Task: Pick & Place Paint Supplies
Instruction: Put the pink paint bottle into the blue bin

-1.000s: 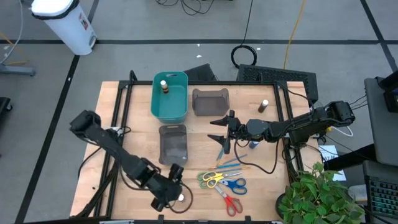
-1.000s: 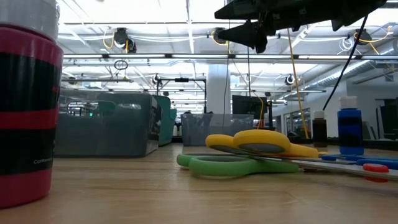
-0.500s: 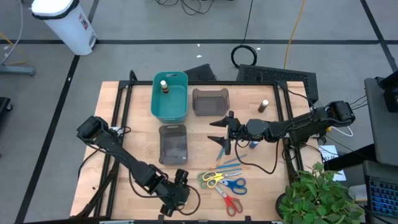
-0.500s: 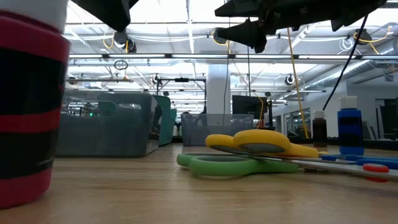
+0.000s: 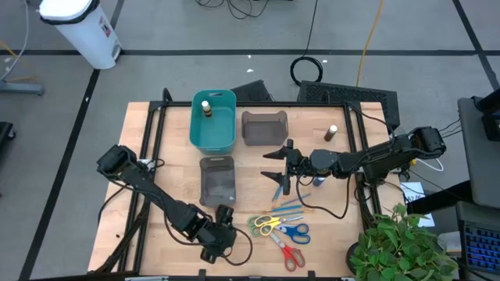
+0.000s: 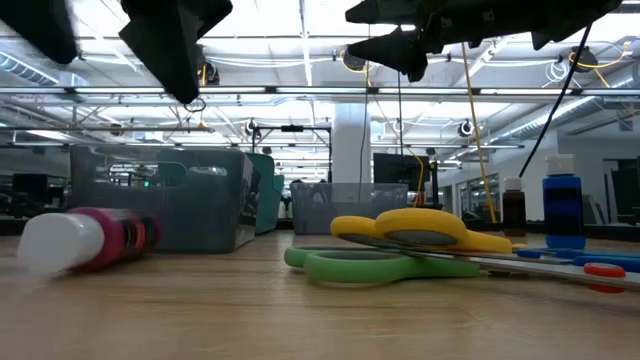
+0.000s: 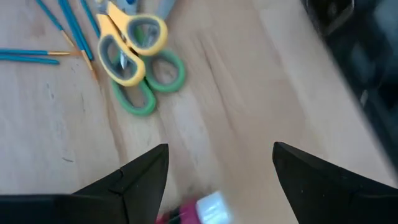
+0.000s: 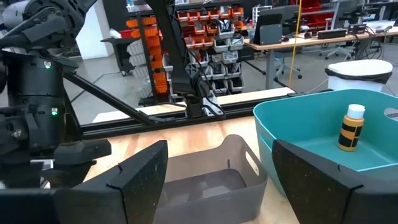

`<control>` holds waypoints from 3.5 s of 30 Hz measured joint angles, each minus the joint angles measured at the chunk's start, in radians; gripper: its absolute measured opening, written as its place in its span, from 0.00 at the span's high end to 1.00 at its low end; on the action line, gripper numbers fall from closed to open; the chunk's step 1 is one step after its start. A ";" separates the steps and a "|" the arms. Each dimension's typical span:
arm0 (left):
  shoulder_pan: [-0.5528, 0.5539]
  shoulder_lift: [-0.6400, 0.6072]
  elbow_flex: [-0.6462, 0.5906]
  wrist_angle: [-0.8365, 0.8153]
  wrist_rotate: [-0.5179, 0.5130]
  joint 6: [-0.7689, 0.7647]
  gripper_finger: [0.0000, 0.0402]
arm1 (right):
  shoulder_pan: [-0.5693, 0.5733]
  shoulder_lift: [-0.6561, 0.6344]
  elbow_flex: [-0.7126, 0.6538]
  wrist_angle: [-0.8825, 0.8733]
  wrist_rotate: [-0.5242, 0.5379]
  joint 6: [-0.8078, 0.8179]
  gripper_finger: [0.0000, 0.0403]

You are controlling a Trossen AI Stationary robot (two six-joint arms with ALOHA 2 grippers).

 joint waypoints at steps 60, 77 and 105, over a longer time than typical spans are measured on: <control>0.079 0.093 -0.133 0.202 0.112 -0.122 0.27 | 0.000 0.000 0.000 0.001 0.000 0.004 0.31; 0.082 0.047 -0.082 -0.108 0.089 0.129 0.27 | 0.000 0.000 0.000 -0.006 0.000 0.004 0.31; 0.090 0.051 -0.157 -0.175 0.120 0.080 0.58 | 0.000 0.000 0.000 -0.006 0.000 0.004 0.31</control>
